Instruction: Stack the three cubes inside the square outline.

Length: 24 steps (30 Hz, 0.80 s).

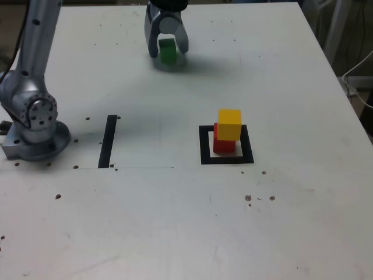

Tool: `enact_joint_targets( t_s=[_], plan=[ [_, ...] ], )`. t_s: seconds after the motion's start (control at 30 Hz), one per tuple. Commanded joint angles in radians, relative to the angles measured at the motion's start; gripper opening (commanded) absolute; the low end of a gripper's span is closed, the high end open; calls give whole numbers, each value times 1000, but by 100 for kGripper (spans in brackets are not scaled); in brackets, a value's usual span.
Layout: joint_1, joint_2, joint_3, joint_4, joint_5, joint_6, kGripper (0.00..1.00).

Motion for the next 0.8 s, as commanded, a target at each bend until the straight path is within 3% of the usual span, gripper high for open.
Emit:
enact_joint_targets(
  t_s=[0.0, 0.53, 0.77],
  plan=[
    [-2, -15, -6, 6, 3, 2, 54],
    [-15, -5, -17, 19, -10, 12, 20],
    [-37, -29, -42, 49, -16, 14, 17]
  ],
)
